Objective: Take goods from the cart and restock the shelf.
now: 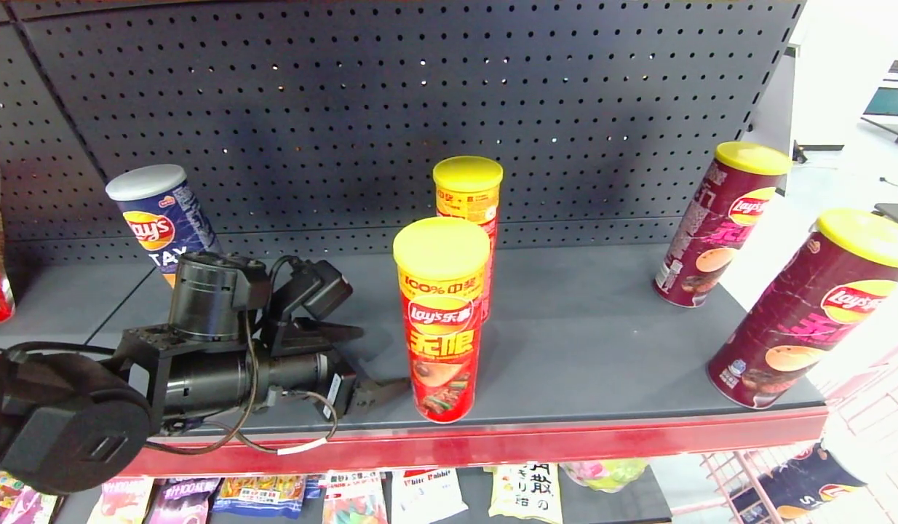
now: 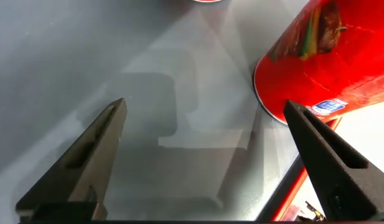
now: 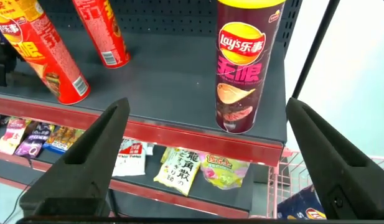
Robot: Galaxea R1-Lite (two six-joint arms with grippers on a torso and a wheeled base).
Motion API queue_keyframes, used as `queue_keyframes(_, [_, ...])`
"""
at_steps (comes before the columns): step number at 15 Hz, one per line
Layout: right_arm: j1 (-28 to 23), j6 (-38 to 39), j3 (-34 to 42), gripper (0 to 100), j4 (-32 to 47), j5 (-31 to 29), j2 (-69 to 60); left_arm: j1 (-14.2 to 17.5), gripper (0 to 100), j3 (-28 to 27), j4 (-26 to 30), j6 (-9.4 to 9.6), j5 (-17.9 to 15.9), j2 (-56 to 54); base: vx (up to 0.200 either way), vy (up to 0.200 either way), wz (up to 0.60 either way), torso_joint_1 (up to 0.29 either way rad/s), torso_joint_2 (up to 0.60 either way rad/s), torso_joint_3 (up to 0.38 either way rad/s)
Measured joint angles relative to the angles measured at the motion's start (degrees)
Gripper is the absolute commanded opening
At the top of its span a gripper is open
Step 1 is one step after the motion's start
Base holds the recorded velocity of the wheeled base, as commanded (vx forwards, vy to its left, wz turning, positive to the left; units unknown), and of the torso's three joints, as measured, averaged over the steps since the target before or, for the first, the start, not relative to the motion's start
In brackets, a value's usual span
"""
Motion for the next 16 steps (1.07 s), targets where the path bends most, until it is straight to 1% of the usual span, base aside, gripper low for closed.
queue_keyframes(4, [0.0,0.0,0.2,100,0.0,0.0,0.0,-0.1,100,-0.9,-0.1,0.0,0.0,0.9,0.0,0.0,0.0,0.0,0.0,0.0])
queue_keyframes(10, [0.0,0.0,0.2,100,0.0,0.0,0.0,-1.2,100,-3.0,0.0,-0.06,0.0,2.4,0.0,0.0,0.0,0.0,0.0,0.0])
queue_keyframes(16, [0.0,0.0,0.3,100,0.1,0.0,-0.1,-1.2,100,-3.8,0.0,-0.17,0.3,3.1,0.0,0.0,0.0,0.0,0.0,0.0])
